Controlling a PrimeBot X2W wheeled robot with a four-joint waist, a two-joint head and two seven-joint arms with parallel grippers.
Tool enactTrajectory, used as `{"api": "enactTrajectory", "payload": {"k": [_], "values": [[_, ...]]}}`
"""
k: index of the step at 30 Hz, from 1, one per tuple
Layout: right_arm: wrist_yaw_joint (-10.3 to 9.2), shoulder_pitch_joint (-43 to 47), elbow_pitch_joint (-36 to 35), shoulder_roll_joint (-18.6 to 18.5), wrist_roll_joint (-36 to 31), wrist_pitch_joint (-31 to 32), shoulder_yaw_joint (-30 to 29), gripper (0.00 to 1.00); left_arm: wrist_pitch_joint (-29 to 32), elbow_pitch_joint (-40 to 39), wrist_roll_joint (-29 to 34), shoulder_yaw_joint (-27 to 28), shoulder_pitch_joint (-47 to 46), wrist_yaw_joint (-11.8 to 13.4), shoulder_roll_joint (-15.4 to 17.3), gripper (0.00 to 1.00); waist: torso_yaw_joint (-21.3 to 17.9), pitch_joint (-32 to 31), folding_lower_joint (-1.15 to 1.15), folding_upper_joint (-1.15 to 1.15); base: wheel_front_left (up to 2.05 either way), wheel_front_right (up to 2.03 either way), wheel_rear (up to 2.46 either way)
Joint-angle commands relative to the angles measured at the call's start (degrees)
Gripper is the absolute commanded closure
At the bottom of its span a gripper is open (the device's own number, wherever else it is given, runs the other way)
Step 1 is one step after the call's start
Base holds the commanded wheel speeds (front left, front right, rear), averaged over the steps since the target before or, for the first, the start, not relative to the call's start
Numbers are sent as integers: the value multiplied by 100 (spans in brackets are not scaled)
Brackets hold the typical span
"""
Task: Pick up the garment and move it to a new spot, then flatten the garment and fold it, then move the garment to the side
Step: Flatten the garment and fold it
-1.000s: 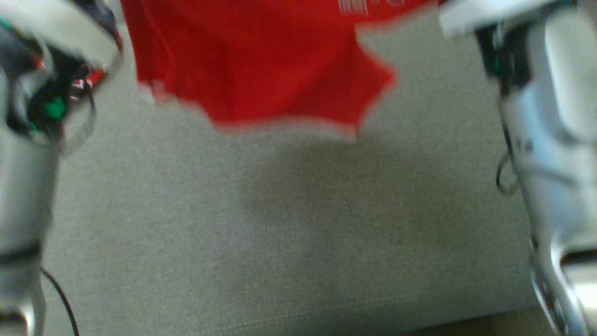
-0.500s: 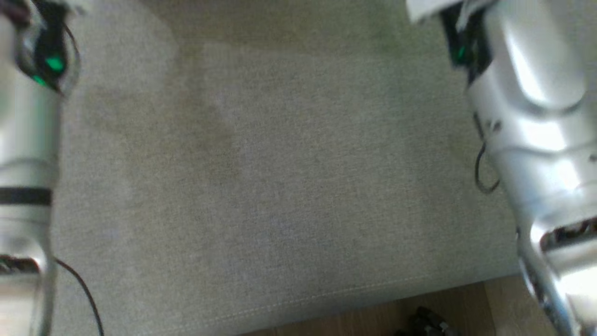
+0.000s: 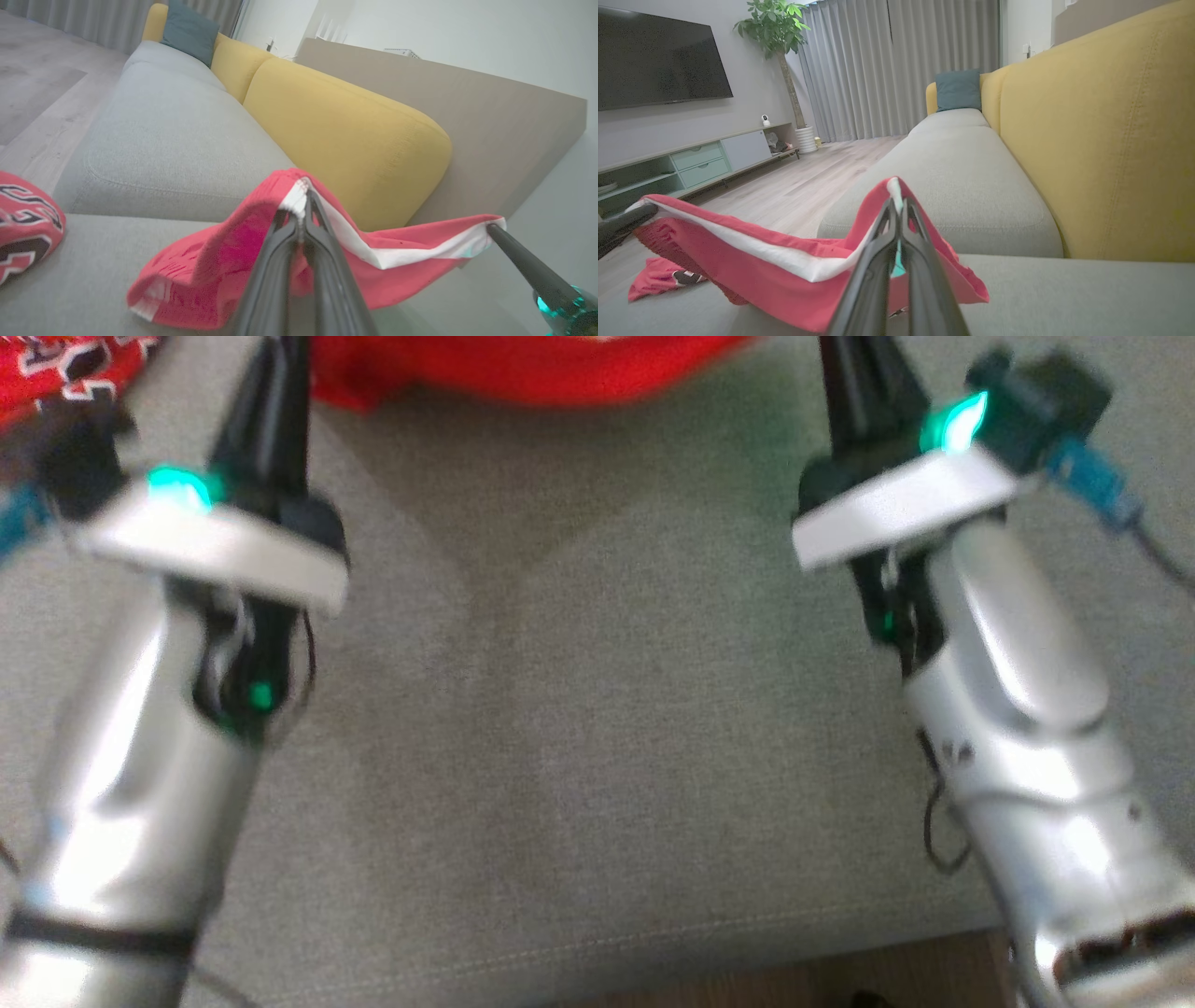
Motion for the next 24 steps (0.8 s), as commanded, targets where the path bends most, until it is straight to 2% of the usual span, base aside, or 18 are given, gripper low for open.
{"api": "enactTrajectory", "payload": {"k": [1, 5, 10, 12, 18, 24], "values": [[42, 399, -369, 109, -86, -30, -8, 100, -28, -593, -5, 229, 440, -35, 312, 100, 62, -294, -1, 0, 0, 0, 0], [42, 1237, -900, 37, -237, -30, -174, 100, -29, -1611, 477, 397, 1597, 25, 290, 100, 101, -669, -1, 0, 0, 0, 0], [42, 2502, -1716, -97, -235, -29, -510, 100, -30, -2493, 871, 612, 3033, 191, -118, 100, 84, -1215, -1, 0, 0, 0, 0], [42, 2742, -1887, -106, -253, -28, -588, 100, -30, -2617, 914, 671, 3289, 203, -201, 100, 57, -1317, -1, 0, 0, 0, 0], [42, 3913, -3024, -162, -445, 332, -885, 100, -30, -3223, 1151, 998, 4516, 228, -613, 100, -104, -1730, -1, 0, 0, 0, 0], [42, 4732, -4136, -296, -679, 897, -1028, 100, -30, -3461, 1264, 835, 5324, 162, -784, 100, -64, -1756, -1, 0, 0, 0, 0]]}}
